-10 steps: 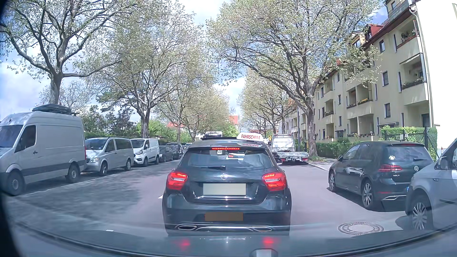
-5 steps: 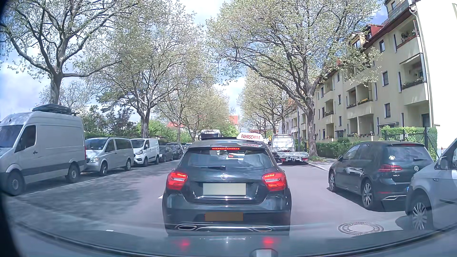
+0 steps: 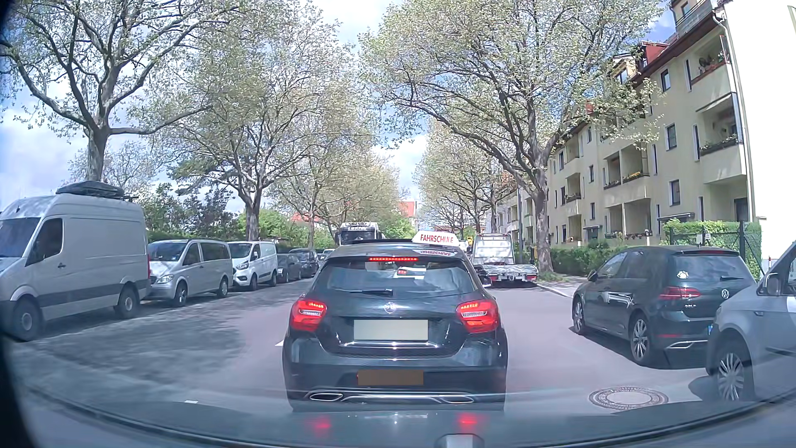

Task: Follow the waypoints while adhering to traffic rules and regulations

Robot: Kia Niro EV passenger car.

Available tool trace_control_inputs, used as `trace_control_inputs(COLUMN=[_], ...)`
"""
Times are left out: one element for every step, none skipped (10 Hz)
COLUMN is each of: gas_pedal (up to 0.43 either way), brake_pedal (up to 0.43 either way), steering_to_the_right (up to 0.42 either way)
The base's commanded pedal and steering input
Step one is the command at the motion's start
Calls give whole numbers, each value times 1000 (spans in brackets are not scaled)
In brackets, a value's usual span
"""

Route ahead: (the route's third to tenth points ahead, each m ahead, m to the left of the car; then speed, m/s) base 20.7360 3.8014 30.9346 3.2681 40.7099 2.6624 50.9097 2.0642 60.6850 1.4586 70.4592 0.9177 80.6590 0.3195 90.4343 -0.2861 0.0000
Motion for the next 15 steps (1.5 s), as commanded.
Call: trace_control_inputs(gas_pedal=[0,0,0,0,0,0,0,0,0,0,0,0,0,0,0], brake_pedal=[390,390,390,390,390,390,390,390,390,390,390,390,390,390,390], steering_to_the_right=[-4,-4,-4,-4,-4,-4,-4,-4,-4,-4,-4,-4,-4,-4,-4])
